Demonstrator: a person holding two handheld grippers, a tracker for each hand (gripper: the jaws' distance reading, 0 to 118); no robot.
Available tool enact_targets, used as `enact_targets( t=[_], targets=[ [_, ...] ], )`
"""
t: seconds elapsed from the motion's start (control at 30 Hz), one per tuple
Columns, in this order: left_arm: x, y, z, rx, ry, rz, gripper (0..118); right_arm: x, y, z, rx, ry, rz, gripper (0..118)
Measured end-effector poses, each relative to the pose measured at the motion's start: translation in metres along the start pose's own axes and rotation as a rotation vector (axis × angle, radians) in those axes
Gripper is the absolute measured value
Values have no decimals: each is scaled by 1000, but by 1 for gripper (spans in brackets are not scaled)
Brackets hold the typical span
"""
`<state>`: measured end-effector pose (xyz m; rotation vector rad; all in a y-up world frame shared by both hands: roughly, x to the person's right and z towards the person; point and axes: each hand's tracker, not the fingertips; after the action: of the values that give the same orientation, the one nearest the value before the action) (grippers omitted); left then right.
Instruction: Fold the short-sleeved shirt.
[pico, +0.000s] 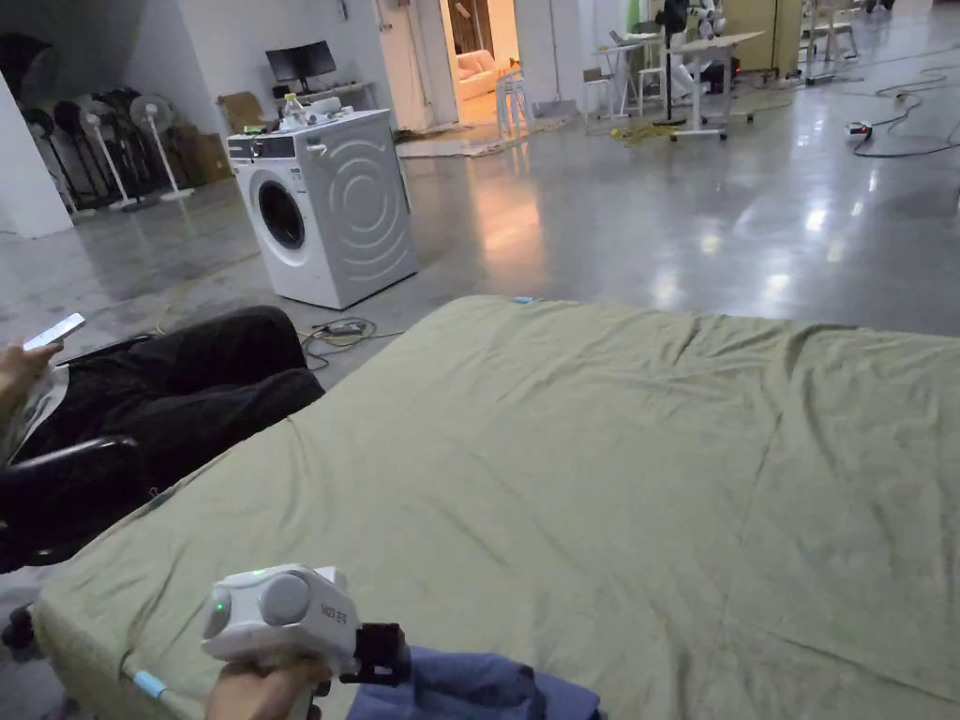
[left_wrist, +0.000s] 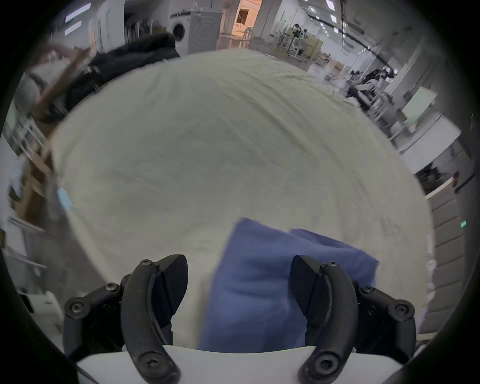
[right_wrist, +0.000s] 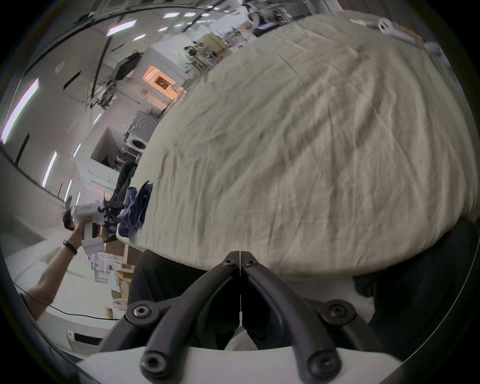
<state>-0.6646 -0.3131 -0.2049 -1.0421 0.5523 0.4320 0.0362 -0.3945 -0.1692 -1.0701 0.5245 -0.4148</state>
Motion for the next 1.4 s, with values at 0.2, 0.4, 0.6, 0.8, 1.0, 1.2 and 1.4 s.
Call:
enact_targets(
  t=[0.2, 0.4, 0.6, 0.8, 1.0, 1.2, 1.4],
  targets=[
    [16, -9, 130, 406, -150, -267, 83, -21, 28, 46, 228, -22, 103, 0],
    [85, -109, 270, 852, -353, -348, 83, -55, 53, 115, 480, -107, 309, 0],
    [174, -178, 295, 958, -395, -430, 81, -83, 55, 173, 771, -292, 402, 0],
    [236, -226, 307, 1040, -397, -485, 43, -84, 50, 210, 863, -305, 421, 1],
    [236, -252, 308, 1013, -437, -550, 5, -84, 42, 227, 921, -365, 477, 1],
    [221, -259, 307, 976, -414, -472, 0, -83, 38, 229, 934, -385, 526, 1],
    [219, -253, 311, 998, -395, -466, 0, -85, 37, 229, 940, -384, 510, 1]
  ],
)
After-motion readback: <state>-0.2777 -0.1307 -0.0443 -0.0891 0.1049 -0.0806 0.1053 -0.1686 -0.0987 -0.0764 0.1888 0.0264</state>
